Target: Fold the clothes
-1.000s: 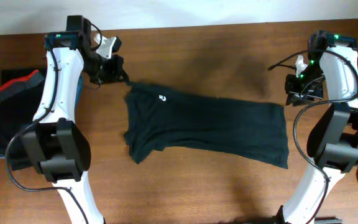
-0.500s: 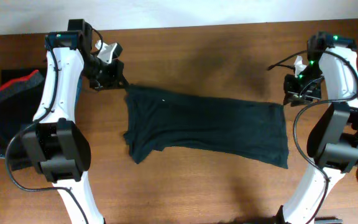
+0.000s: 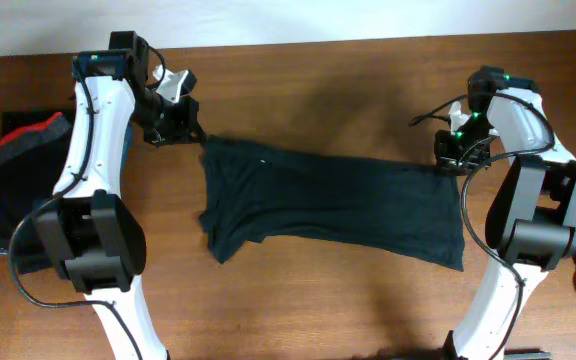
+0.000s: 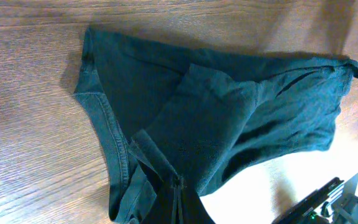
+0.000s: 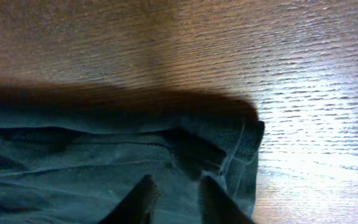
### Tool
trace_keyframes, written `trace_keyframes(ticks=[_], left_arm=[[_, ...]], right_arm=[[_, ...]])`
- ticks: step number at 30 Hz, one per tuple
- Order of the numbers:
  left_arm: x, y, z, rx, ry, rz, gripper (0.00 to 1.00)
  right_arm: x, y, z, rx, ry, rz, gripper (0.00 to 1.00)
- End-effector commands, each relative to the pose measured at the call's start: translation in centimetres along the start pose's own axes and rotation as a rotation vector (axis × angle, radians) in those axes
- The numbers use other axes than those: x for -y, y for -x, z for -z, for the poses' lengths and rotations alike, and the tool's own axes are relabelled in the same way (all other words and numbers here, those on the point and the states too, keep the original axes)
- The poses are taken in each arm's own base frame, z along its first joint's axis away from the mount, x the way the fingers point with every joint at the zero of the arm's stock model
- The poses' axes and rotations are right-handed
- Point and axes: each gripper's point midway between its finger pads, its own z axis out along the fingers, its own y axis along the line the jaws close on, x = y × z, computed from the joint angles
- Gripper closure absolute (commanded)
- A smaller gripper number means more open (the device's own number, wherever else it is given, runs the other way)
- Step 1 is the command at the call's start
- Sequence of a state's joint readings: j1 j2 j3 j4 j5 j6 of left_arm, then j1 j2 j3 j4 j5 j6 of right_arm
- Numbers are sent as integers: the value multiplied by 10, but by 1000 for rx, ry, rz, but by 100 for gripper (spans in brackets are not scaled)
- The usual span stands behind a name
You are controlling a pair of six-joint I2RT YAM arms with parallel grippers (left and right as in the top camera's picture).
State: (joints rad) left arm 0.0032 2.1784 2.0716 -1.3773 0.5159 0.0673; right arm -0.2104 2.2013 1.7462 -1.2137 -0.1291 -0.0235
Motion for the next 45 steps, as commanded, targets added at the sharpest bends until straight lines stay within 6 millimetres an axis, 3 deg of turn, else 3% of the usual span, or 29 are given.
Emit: trace_keyframes(ticks=[1,12,17,18,19,21,26,29,31,34,37,41,45], left_arm=[[7,1,15,34,10,-22,99],[7,1,15,33,10,-22,99],[7,1,15,33,10,-22,100],[7,1,15,33,10,-22,99],[7,1,15,34,10,-22,100],[7,2,15,36,10,-23,100],[7,2,15,37,11,-24,99],[7,8,15,62,12,-38,100],[7,23,16,120,16,-71,99],[8,68,26,296,36,-168,99],[10,95,36,409,48,-218,99],[10,93,35,403,40,-180,99],[11,69,24,298,33,-133,99]], right_arm=[[8,-3,-8,-24,-40,-7,66],[12,2,-9,-4,-63,-5,65],[13,-1,-18,-10,-62,-5,65],[13,-1,-20,-10,-62,-5,67],[13,0,-20,-7,-62,-5,82],[13,1,-20,-2,-62,-5,94],[13,3,-18,7,-63,-4,96],[12,16,-6,51,-64,0,96],[10,36,15,123,-65,6,96],[4,77,68,299,-68,24,96],[-1,99,108,419,-70,36,96],[-2,95,110,404,-70,35,96],[-1,73,100,307,-68,26,96]])
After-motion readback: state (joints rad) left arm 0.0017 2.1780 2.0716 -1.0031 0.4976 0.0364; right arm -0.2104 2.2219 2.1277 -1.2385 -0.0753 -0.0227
